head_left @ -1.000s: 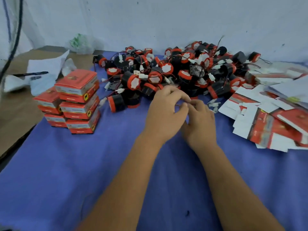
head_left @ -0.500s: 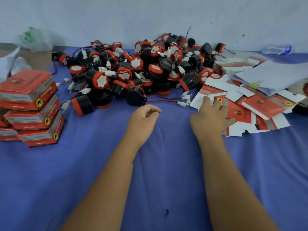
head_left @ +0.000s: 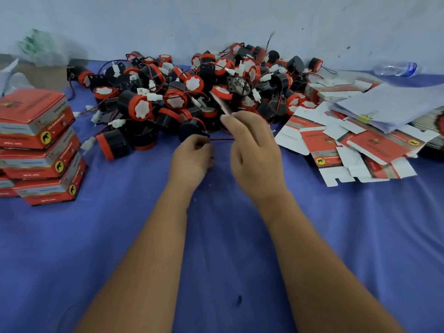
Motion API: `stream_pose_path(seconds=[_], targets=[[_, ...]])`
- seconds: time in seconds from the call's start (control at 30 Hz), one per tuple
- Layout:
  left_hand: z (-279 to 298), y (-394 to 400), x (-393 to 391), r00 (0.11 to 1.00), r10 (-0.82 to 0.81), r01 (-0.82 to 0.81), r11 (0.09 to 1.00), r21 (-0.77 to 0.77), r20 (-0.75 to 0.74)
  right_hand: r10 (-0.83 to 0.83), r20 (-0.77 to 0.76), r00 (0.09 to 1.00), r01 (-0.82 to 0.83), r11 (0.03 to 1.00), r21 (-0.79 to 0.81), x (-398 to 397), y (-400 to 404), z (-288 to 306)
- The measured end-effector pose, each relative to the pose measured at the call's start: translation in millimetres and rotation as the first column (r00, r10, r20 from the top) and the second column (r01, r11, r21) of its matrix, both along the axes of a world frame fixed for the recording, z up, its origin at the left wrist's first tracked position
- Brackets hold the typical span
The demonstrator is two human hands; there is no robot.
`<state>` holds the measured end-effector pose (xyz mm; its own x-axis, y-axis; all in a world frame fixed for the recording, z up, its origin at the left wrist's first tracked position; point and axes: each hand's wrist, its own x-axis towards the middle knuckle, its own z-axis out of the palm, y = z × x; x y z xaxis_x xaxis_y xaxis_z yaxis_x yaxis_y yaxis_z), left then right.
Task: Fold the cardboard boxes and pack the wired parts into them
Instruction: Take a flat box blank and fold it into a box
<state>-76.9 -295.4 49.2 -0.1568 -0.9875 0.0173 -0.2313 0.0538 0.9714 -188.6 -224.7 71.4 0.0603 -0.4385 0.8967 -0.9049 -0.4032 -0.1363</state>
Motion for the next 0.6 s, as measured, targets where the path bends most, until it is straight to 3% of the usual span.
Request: stream_pose_path(seconds=[0.1, 0.13, 0.2, 0.27, 0.43, 0.53, 0.6], targets=[[0, 9, 5, 0.971, -0.157, 0.142, 0.985, -0.096, -0.178, 0.136, 0.136, 0.981, -0.144, 0.988, 0.049, 13, 0, -3], [1, 11, 7, 0.942, -0.222, 0.196, 0.973, -0.124, -0.251, 0.194, 0.254, 0.948, -0.222, 0.971, 0.088, 16, -1, -4], [6, 13, 8, 0.904, -0.276, 0.244, 0.960, -0.137, -0.325, 0.236, 0.593, 0.770, -0.422, 0.885, 0.196, 20, -1, -6], [11, 14, 8, 0.901, -0.269, 0.247, 0.963, -0.107, -0.340, 0.181, 0.785, 0.593, -0.561, 0.792, 0.241, 19, -4, -9], [13, 11, 4, 0.855, -0.285, 0.308, 0.951, -0.018, -0.434, 0.016, 0.717, 0.697, -0.439, 0.800, 0.409, 8, -11, -12], [10, 13, 3, 0.806, -0.353, 0.376, 0.925, -0.051, -0.474, 0.050, 0.779, 0.626, -0.488, 0.804, 0.340, 7, -12, -13], [10, 16, 1, 0.764, -0.392, 0.405, 0.910, -0.093, -0.513, 0.099, 0.844, 0.527, -0.562, 0.786, 0.258, 7, -11, -10]])
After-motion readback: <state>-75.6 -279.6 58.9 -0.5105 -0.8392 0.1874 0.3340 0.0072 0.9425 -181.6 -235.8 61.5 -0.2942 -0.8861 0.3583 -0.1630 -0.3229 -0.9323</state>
